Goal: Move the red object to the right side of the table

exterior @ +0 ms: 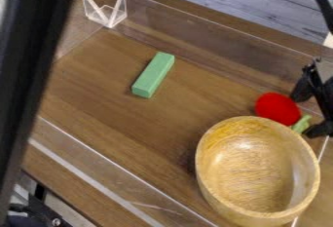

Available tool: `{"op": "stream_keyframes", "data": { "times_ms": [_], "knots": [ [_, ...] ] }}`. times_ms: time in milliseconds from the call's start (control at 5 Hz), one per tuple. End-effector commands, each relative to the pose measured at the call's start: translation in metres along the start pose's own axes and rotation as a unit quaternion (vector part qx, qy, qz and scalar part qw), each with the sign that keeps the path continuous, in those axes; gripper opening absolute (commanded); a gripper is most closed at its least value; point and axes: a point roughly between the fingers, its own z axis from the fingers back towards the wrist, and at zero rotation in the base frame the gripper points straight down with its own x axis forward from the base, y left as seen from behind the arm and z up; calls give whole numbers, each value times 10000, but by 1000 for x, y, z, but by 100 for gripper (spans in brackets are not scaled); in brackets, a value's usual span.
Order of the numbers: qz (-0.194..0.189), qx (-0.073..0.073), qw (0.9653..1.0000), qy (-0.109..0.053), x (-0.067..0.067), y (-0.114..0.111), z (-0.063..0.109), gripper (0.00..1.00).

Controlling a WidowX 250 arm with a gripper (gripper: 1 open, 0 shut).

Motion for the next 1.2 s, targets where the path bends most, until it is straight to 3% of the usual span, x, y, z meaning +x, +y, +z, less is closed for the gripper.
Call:
{"op": "stream_keyframes", "data": {
  "times_ms": [0, 400, 800, 1000],
  "knots": [
    [192, 98, 9977, -635, -3, 19, 41, 100],
    [299, 163, 9976, -594, 2, 34, 8, 100],
    [375, 190, 9977, -526, 10, 28, 4, 100],
    [120, 218, 9976, -647, 10, 27, 4, 100]
  ]
}}
